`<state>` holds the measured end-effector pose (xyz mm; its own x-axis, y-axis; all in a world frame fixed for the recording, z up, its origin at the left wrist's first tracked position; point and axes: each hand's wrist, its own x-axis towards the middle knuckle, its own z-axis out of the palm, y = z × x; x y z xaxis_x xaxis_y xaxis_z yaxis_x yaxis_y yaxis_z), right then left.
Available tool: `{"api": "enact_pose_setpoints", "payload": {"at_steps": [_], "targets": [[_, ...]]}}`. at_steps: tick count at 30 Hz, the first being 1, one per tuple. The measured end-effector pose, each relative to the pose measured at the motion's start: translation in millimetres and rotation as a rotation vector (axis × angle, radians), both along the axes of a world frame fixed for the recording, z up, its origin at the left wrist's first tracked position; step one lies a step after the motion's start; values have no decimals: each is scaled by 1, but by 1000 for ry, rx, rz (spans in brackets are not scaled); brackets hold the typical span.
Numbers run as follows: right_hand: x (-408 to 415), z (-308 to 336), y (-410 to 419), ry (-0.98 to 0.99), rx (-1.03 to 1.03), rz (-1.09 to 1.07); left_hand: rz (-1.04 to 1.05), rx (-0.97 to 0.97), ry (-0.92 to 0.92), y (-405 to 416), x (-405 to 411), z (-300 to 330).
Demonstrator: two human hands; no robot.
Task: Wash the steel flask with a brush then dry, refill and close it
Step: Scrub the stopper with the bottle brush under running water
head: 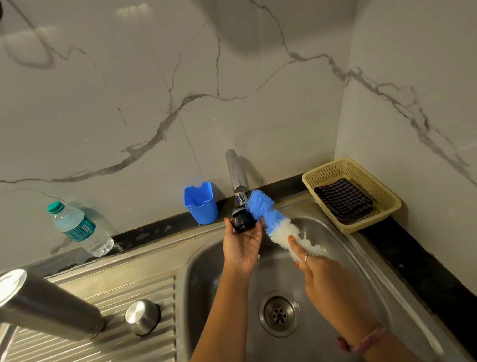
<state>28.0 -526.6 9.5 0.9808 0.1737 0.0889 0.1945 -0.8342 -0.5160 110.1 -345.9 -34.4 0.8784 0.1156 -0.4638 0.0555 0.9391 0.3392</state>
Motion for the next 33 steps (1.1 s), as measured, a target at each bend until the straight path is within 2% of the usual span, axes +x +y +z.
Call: {"api": "enact_pose_setpoints", "payload": {"at_steps": [4, 9, 13, 19, 23, 28, 33], "targets": [[-8, 3, 2, 1, -7, 44, 72, 44, -19, 1, 2, 4], [-2, 0, 1, 47, 29, 6, 18, 168, 12, -4, -1, 5], [-12, -1, 4, -17, 69, 33, 11, 170, 43, -2, 5, 1], [-1, 1, 2, 37, 43, -8, 53, 136, 75, -11, 6, 4], [-10, 5, 8, 16, -25, 64, 37, 132, 4, -8, 8, 5], [5, 8, 0, 27, 57, 6, -2, 126, -26, -6, 7, 7], [-8, 11, 7, -28, -13, 85, -24, 89, -57, -5, 8, 5]]}}
